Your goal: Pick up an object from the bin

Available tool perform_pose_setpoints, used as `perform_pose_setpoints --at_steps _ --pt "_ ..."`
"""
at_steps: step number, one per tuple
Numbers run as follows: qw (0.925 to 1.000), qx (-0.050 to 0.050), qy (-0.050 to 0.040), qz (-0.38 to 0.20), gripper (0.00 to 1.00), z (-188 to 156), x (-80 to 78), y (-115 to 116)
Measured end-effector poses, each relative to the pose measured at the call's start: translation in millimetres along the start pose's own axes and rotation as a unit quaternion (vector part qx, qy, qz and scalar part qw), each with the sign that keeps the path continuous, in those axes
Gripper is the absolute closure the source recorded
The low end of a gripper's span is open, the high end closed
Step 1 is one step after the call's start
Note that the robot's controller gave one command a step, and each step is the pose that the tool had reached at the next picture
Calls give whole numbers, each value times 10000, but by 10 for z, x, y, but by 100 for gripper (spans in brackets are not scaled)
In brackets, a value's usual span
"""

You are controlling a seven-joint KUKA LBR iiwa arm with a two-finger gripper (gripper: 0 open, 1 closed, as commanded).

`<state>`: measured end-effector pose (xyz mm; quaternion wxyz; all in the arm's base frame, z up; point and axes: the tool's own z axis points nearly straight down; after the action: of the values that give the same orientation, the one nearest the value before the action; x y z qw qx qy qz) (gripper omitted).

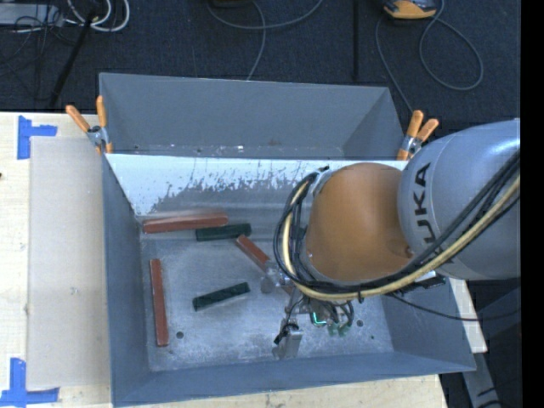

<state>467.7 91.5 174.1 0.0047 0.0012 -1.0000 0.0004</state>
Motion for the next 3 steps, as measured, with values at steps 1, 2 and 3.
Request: perform_pose_setpoints --at_steps 1,2,3 --pt "9952 -8 -27 -979 0 743 -146 1098" --pt "9896 23 -53 -1437 0 641 -549 205" --pt "9800 -5 -53 -1991 0 1051 -867 808"
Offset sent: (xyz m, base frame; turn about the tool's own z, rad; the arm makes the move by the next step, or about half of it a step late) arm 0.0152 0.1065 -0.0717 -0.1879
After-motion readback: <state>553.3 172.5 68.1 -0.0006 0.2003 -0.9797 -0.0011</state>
